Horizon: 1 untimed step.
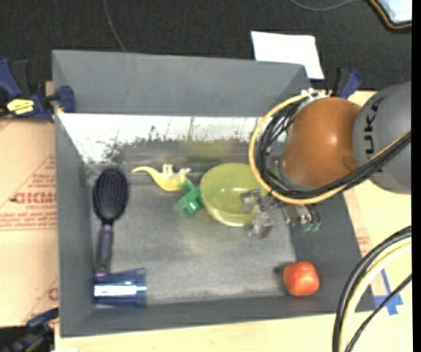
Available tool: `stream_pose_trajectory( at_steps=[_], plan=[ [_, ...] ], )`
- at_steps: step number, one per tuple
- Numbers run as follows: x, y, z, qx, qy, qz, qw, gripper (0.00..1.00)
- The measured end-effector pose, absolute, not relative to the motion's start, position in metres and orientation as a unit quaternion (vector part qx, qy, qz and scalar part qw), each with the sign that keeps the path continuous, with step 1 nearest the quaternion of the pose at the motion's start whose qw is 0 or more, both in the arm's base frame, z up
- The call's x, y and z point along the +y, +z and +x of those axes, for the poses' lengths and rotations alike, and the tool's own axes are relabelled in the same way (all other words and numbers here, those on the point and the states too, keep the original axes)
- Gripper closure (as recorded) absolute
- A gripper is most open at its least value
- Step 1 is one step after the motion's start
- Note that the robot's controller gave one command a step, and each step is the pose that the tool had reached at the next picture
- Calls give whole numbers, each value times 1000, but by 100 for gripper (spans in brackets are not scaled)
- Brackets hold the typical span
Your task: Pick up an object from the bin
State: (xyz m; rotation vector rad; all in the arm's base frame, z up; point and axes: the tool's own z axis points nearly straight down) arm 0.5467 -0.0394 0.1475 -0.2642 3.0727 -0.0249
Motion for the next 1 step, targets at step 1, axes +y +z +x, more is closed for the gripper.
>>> stream_pose_trajectory(
  at_steps=[1],
  plan=[
    [-40,134,548,992,-10,-120,25,100]
  ],
)
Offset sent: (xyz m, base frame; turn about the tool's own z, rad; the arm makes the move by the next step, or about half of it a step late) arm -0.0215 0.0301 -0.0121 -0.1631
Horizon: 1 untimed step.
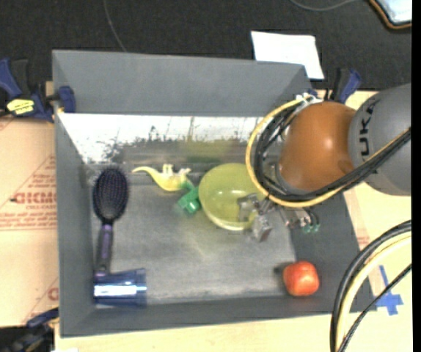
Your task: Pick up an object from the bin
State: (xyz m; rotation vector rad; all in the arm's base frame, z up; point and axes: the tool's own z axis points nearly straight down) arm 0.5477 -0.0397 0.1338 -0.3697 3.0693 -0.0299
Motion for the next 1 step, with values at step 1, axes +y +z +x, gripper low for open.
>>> stream_pose_trajectory(
  at_steps=[1],
  plan=[
    [-31,135,544,980,-12,-198,26,100]
  ],
)
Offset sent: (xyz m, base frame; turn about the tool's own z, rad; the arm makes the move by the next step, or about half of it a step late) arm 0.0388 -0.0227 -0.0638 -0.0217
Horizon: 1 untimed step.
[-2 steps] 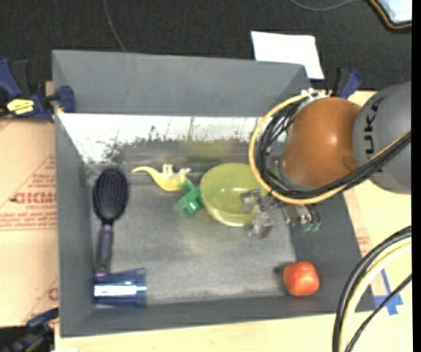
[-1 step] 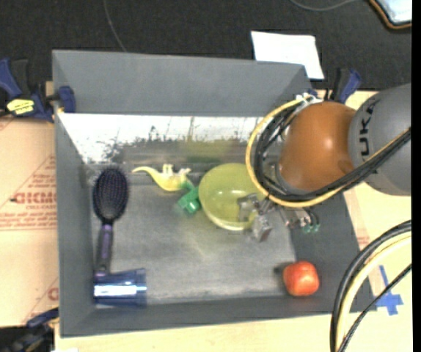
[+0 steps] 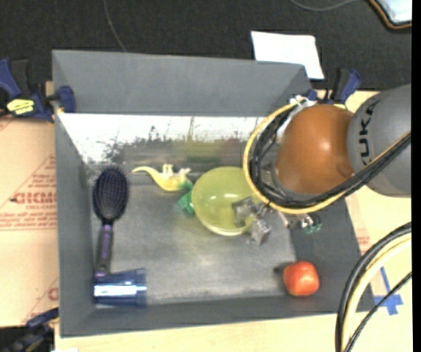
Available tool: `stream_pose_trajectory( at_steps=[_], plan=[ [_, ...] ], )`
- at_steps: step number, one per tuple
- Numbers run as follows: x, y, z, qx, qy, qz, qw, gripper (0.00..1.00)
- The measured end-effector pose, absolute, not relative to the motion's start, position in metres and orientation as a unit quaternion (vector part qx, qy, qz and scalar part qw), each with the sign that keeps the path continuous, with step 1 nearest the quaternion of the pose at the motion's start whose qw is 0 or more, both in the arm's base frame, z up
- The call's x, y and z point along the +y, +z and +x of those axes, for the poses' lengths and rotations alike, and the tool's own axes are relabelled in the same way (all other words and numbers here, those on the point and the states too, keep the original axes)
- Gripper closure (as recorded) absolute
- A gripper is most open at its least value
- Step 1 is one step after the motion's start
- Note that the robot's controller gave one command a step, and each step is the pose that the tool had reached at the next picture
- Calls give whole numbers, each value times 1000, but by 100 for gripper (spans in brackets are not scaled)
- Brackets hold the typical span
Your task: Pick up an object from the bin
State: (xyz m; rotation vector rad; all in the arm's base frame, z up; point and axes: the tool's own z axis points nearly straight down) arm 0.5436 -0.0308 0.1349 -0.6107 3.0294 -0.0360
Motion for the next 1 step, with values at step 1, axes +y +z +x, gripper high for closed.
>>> stream_pose_trajectory(
  at_steps=[1],
  plan=[
    [-63,72,589,991,-10,-130,29,100]
  ],
)
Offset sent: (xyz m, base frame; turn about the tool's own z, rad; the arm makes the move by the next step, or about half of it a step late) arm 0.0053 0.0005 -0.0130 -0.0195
